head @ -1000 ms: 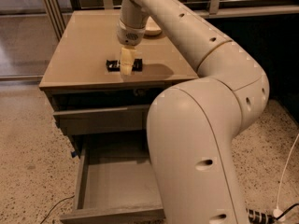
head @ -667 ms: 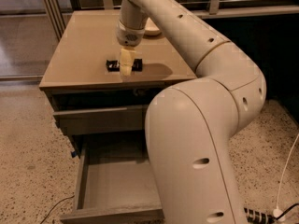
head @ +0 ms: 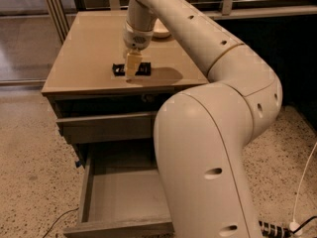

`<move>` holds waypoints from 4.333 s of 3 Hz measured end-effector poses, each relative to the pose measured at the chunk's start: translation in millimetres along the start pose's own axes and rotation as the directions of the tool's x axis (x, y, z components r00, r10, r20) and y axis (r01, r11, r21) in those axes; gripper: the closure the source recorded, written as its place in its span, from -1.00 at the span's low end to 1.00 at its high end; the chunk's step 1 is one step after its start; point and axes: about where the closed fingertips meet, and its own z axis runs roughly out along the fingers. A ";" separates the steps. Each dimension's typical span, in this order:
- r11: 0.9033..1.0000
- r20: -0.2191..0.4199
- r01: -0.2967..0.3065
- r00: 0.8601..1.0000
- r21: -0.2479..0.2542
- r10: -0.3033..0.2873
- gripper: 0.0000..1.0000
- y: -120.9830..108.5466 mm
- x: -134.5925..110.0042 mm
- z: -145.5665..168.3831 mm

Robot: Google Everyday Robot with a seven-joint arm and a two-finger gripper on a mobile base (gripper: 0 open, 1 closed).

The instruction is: Place rxbar chocolate into middle drawer

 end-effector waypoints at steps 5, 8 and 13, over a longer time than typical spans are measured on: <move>1.000 0.000 0.000 1.000 0.000 0.000 -0.54 0.0 0.0 0.1; 1.000 0.001 -0.002 1.000 0.001 0.002 -1.00 -1.1 -0.2 1.6; 1.000 -0.100 -0.001 0.995 -0.016 -0.001 -1.00 -18.3 7.9 7.2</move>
Offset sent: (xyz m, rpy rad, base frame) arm 0.0000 0.0000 0.0000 0.0000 0.0000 0.0000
